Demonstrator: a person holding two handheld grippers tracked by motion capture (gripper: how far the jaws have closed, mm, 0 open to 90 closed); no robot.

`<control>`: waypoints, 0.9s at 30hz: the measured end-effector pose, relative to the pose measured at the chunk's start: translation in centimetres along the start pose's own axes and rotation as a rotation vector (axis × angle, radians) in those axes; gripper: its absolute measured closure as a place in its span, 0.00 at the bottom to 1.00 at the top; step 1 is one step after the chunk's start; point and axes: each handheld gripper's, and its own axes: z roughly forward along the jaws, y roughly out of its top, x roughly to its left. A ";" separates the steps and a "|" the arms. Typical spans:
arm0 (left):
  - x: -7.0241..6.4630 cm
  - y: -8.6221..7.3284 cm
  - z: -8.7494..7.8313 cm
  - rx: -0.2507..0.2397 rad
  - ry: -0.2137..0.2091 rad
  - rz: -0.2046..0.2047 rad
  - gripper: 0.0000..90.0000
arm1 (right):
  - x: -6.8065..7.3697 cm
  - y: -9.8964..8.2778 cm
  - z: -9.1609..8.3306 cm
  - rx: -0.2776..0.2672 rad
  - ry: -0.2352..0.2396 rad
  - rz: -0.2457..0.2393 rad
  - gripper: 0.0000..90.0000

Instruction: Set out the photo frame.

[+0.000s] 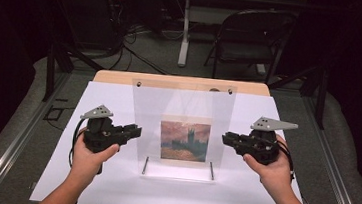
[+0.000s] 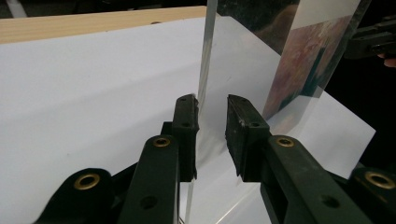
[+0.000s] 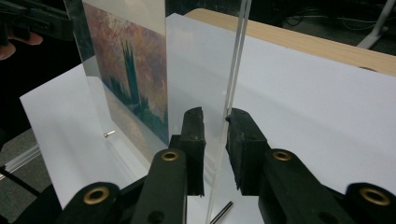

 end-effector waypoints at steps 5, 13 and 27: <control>-0.4 -0.4 -0.3 -0.004 0.004 0.012 0.80 | 0.4 -0.3 -0.2 0.000 0.010 -0.011 0.84; -0.8 -1.1 -0.5 -0.014 -0.007 0.023 0.77 | 0.8 -0.8 -0.6 -0.011 0.027 -0.007 0.82; -0.4 -2.9 -1.8 -0.039 0.010 0.023 0.62 | 0.8 -2.6 -1.2 -0.040 -0.008 -0.011 0.62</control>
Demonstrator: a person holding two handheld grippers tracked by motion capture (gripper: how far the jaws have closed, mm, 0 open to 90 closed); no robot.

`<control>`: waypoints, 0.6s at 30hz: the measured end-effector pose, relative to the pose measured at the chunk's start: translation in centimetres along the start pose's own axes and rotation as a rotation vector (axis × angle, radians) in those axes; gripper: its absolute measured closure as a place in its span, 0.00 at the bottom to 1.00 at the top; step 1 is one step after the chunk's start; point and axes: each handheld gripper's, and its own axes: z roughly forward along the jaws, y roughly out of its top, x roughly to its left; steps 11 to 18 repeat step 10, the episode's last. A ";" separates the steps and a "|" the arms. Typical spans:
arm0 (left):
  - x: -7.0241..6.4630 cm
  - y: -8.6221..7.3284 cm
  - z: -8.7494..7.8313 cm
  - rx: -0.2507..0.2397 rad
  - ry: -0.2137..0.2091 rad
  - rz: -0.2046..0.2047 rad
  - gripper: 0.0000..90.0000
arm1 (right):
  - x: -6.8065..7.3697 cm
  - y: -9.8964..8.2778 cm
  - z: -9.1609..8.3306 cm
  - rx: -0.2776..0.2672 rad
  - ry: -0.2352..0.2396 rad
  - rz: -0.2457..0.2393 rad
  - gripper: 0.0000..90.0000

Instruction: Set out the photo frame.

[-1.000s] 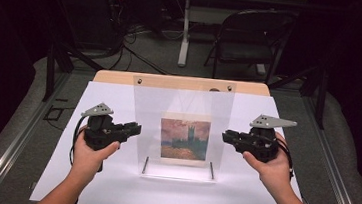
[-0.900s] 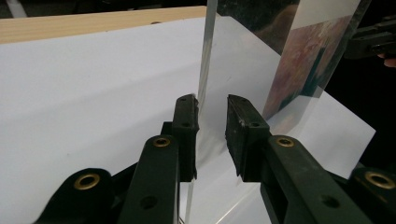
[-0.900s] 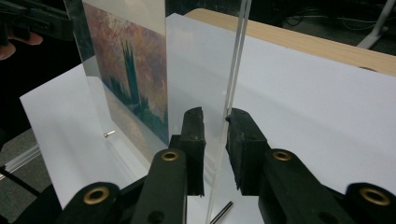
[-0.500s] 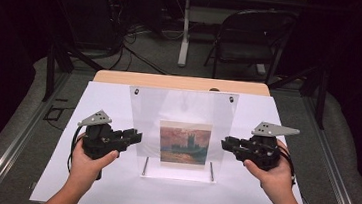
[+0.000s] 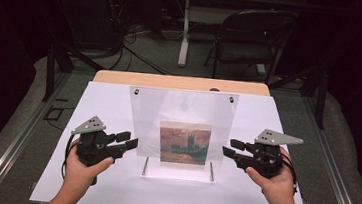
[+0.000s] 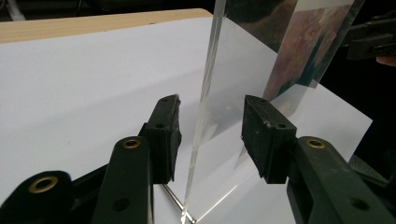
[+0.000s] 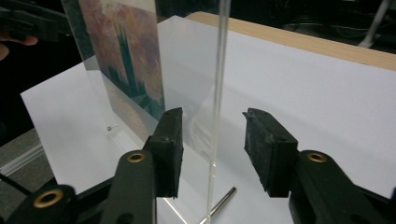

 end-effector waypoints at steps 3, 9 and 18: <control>0.3 -0.9 -0.5 -0.014 0.017 0.001 0.60 | -0.1 -1.0 -0.4 -0.015 -0.031 0.011 0.59; 2.0 -3.6 -1.1 -0.017 0.143 -0.003 0.55 | -0.8 -3.7 -0.6 -0.015 -0.133 0.019 0.55; 2.4 -4.1 -1.1 -0.023 0.159 -0.015 0.55 | -1.0 -4.2 -0.5 0.000 -0.155 0.017 0.55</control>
